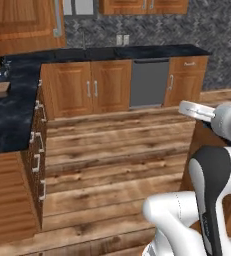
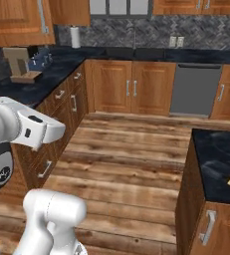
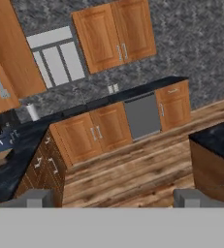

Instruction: Open the cabinet directly in front. Then move the liquor and the cup to the dining counter with the candle on it.

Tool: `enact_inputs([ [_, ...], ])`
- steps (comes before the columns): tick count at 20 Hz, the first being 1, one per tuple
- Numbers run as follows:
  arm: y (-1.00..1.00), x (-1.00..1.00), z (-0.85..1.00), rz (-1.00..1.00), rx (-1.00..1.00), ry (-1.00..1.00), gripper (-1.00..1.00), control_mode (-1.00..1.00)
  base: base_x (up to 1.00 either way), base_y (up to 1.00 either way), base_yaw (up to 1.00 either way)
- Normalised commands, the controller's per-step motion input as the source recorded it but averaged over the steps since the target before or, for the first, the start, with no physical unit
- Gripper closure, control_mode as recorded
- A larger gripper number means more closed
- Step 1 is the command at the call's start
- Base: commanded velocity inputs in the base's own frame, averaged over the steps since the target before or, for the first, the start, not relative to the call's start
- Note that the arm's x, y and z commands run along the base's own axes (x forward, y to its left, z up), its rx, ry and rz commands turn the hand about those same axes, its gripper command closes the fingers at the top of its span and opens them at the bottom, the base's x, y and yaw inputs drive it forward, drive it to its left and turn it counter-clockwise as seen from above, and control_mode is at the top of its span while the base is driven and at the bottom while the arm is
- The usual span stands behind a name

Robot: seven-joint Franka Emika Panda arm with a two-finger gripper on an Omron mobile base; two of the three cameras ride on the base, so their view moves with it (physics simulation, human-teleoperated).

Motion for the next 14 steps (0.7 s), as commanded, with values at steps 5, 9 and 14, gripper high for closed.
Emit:
enact_inputs([
  [5,0.00,0.00,0.00,0.00,0.00,0.00,-1.00,1.00,0.94,0.75,0.00],
  [9,0.00,0.00,0.00,0.00,0.00,0.00,-1.00,1.00,1.00,0.09,-0.03],
  [14,0.00,0.00,0.00,0.00,0.00,0.00,-1.00,1.00,1.00,-0.60,0.00],
])
